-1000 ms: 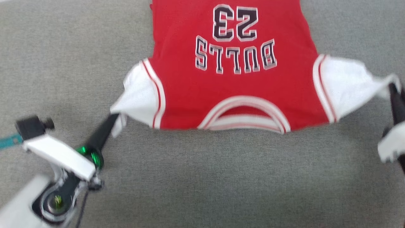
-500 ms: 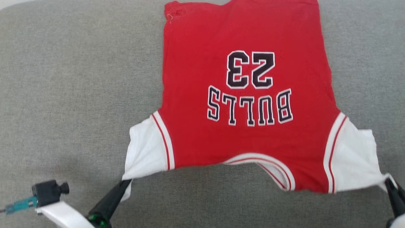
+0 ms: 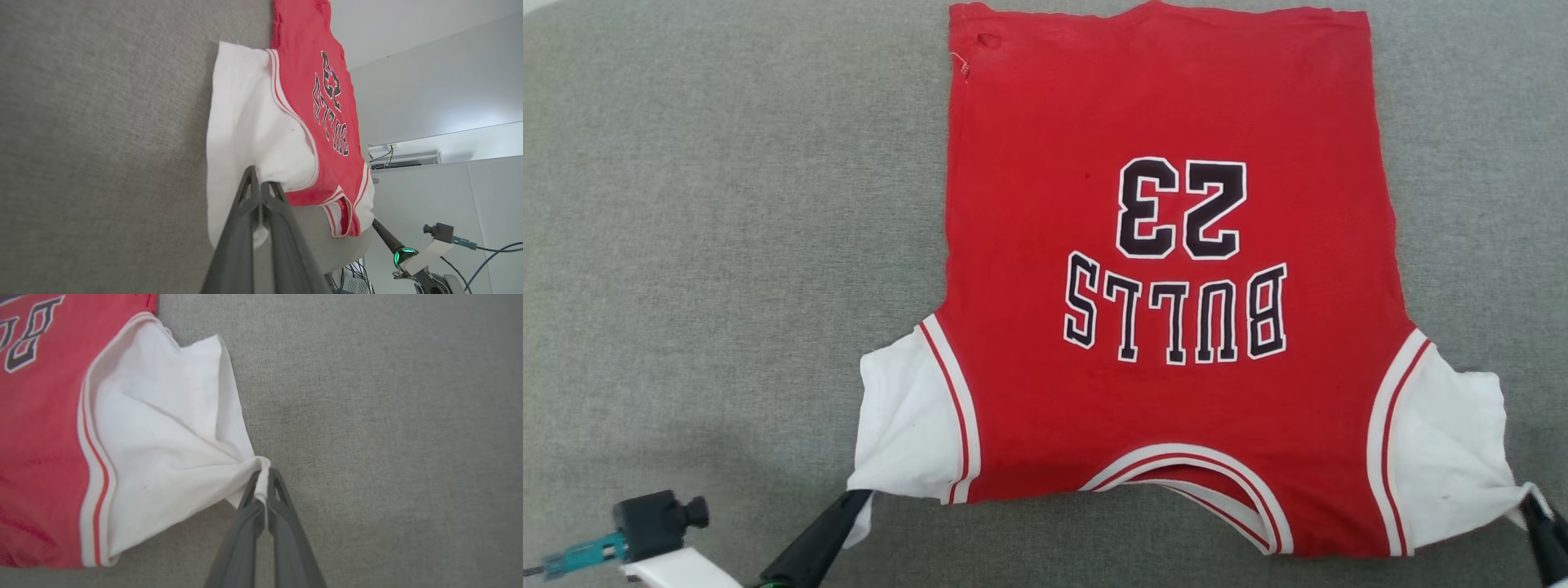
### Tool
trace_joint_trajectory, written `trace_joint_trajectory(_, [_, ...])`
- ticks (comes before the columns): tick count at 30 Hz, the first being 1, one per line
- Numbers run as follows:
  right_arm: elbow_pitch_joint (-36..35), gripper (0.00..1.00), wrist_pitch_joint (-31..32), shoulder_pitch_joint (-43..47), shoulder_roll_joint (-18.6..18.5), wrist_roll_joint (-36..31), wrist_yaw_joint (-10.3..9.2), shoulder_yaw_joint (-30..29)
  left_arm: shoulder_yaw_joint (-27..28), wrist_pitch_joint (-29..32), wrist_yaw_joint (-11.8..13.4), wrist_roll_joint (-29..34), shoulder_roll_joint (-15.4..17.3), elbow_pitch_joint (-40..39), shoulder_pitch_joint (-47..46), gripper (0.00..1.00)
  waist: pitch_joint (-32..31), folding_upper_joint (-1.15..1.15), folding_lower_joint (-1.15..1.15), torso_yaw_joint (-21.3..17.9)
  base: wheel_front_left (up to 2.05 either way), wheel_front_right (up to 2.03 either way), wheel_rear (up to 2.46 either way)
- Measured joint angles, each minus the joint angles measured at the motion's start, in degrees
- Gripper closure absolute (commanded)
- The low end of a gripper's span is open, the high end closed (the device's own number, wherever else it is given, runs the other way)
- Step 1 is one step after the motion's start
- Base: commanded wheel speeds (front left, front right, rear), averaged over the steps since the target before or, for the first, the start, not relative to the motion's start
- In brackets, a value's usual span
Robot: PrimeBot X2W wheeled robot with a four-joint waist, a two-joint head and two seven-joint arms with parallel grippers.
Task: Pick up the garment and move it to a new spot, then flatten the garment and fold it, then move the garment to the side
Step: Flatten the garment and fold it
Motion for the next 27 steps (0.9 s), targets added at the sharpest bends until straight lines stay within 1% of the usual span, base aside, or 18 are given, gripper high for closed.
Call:
trace_joint_trajectory(2, [2.6,1.00,0.3,-1.4,-0.7,-1.0,0.00,1.4,-0.7,0.9,0.0,0.0,-1.1,1.3,-0.8,1.00,-0.1,0.00,0.00,-0.2,0.00,0.00,0.00])
trace_joint_trajectory(5, [6.9,1.00,0.1,-2.9,-1.9,-2.4,0.00,3.9,-1.8,1.7,0.0,1.1,-1.7,4.0,-2.0,1.00,-0.2,0.00,0.00,-0.1,0.00,0.00,0.00])
trace_joint_trajectory(10, [10.3,1.00,-1.8,-4.8,-1.9,-2.7,-0.03,5.4,-2.7,1.6,0.0,1.7,-2.5,6.1,-3.4,1.00,-0.3,0.00,0.00,0.0,0.00,0.00,0.00])
trace_joint_trajectory(11, [10.5,0.64,-2.2,-5.0,-2.1,-3.2,-0.04,5.6,-2.9,1.2,0.0,1.9,-2.5,6.5,-3.5,1.00,-0.3,0.00,0.00,0.0,0.00,0.00,0.00])
trace_joint_trajectory(12, [10.5,0.56,-2.6,-5.0,-2.4,-4.3,-0.02,5.6,-3.0,0.9,0.0,2.1,-2.6,6.9,-3.7,1.00,-0.3,0.00,0.00,0.1,0.00,0.00,0.00])
trace_joint_trajectory(13, [10.4,0.00,-2.8,-5.3,-2.6,-5.2,-0.02,5.5,-3.1,0.7,0.0,2.1,-2.7,7.1,-3.9,1.00,-0.3,0.00,0.00,0.1,0.00,0.00,0.00])
trace_joint_trajectory(15, [9.2,0.00,-2.7,-5.6,-2.6,-5.9,-0.02,4.8,-3.5,0.3,0.0,2.2,-2.8,6.9,-4.5,1.00,-0.3,0.00,0.00,0.2,0.00,0.00,0.00])
trace_joint_trajectory(18, [4.3,0.00,-0.5,-5.6,-2.9,-6.8,-0.01,2.6,-4.3,-0.3,0.0,3.4,-2.7,6.1,-4.6,1.00,-0.2,0.00,0.00,0.6,0.00,0.00,0.00])
trace_joint_trajectory(22, [-4.9,0.00,6.8,-7.5,-5.8,-6.8,-0.01,0.7,-4.6,-2.2,0.0,4.8,-2.1,5.2,-4.7,1.00,0.4,0.00,0.00,0.6,0.00,0.00,0.00])
trace_joint_trajectory(24, [-8.3,0.00,11.5,-10.6,-8.4,-5.9,-0.01,0.3,-4.8,-2.8,0.0,5.4,-2.0,4.3,-4.9,1.00,1.0,0.00,0.00,0.7,0.00,0.00,0.00])
trace_joint_trajectory(27, [-9.5,0.00,18.0,-18.7,-12.3,-4.7,-0.01,0.1,-5.4,-3.3,0.0,7.5,-1.5,3.0,-6.4,1.00,2.4,0.00,0.00,1.1,0.00,0.00,0.00])
